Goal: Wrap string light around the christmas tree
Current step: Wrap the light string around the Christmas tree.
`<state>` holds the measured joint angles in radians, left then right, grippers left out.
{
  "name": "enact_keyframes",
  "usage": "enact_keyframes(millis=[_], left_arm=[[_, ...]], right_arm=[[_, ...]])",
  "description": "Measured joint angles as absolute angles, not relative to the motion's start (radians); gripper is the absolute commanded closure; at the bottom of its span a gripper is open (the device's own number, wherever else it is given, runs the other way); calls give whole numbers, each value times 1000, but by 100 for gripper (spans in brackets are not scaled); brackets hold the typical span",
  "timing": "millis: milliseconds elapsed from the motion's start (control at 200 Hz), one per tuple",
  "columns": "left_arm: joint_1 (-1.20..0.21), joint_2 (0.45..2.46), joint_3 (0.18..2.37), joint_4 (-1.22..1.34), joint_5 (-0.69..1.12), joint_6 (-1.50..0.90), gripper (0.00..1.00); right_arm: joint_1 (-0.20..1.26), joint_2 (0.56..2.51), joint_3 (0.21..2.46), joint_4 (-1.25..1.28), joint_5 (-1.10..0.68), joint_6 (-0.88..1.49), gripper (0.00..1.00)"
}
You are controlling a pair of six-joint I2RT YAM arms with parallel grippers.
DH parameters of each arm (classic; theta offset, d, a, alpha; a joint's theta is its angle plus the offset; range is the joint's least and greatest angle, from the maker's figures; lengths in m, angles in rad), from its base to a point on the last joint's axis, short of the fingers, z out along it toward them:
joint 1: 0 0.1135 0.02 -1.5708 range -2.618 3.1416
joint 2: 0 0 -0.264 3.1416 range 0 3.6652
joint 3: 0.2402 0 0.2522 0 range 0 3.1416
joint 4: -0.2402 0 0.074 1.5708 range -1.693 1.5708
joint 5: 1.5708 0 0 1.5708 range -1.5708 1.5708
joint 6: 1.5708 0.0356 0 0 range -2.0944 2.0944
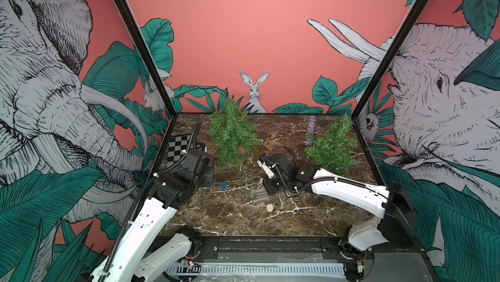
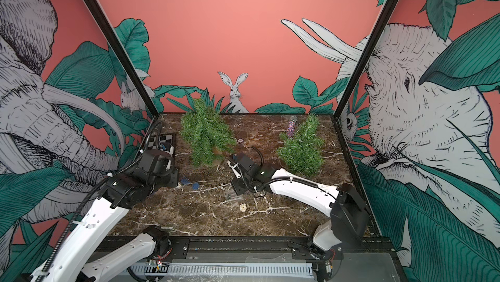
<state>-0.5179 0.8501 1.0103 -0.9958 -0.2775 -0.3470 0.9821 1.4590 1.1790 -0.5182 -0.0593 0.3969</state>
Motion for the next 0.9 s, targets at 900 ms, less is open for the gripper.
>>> enact_keyframes(millis=[900], left_arm=[[-518, 950, 801, -899, -234, -427, 100]], right_arm=[[806, 1267, 1703, -709, 54, 228, 95]])
